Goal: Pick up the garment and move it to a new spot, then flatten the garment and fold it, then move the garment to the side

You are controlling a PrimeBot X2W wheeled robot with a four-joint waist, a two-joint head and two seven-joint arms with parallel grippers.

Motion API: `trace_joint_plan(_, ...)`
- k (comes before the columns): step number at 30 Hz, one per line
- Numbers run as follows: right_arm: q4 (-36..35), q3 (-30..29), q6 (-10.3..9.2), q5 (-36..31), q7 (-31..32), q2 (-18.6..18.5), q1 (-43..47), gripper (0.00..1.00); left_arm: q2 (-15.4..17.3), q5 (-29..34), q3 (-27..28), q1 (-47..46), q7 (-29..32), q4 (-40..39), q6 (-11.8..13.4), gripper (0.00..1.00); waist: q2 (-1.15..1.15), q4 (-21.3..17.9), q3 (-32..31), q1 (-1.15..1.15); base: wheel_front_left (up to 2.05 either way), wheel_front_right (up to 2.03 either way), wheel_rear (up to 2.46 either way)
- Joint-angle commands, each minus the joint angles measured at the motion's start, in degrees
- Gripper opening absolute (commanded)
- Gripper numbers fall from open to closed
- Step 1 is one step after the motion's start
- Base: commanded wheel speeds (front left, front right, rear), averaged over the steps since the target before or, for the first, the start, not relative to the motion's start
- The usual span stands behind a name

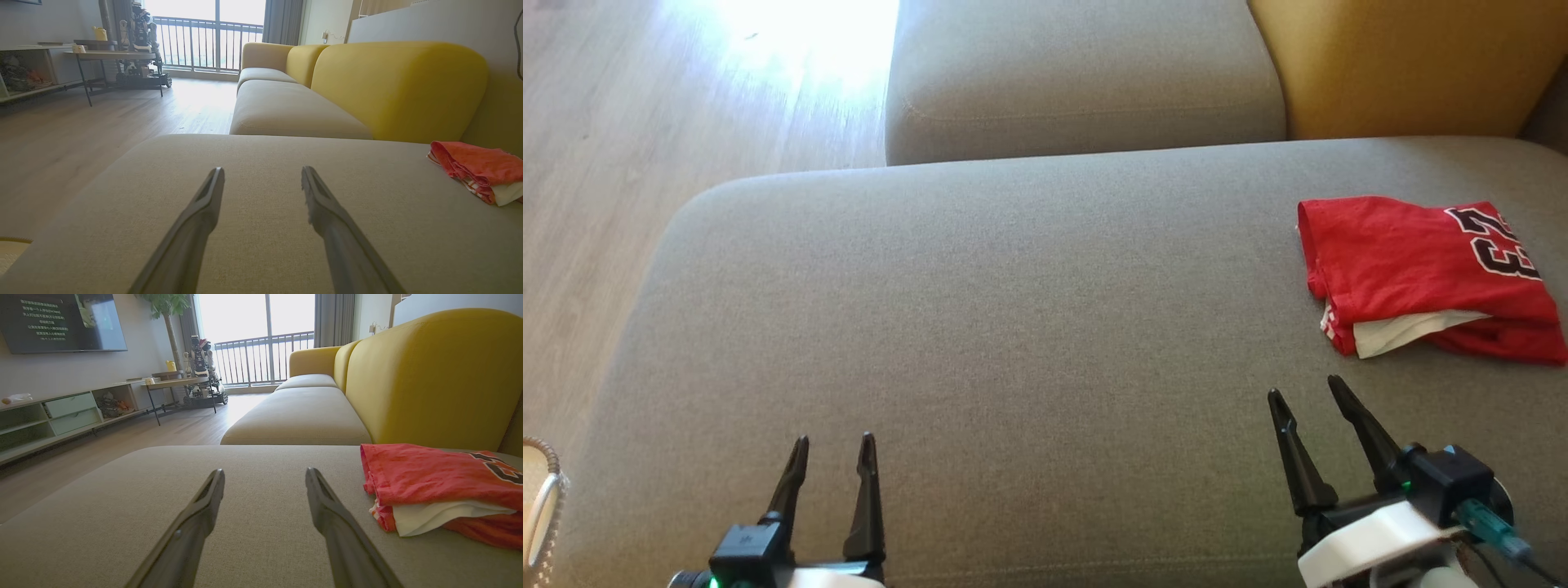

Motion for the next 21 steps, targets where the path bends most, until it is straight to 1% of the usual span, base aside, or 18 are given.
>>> trace_joint_plan(1,-2.10,1.43,-0.02,-0.24,-0.54,-0.11,-0.94,1.00,-0.37,0.39,2.10,-1.99,-0.45,-1.76,-0.17,1.00,0.00,0.01,-0.14,0.00,0.00,0.00,0.00)
trace_joint_plan(9,-2.63,1.25,-0.02,0.14,-0.54,-0.11,-0.09,1.00,-0.38,0.43,2.60,-1.43,-0.45,-2.50,0.09,1.00,0.00,-0.18,-0.60,0.00,0.00,0.00,0.00)
trace_joint_plan(21,-1.61,1.07,-0.02,1.59,-0.55,-0.11,-0.69,1.00,-0.39,1.58,3.17,-0.77,-0.45,-2.97,-0.48,1.00,0.00,-0.81,-0.65,0.00,0.00,0.00,0.00)
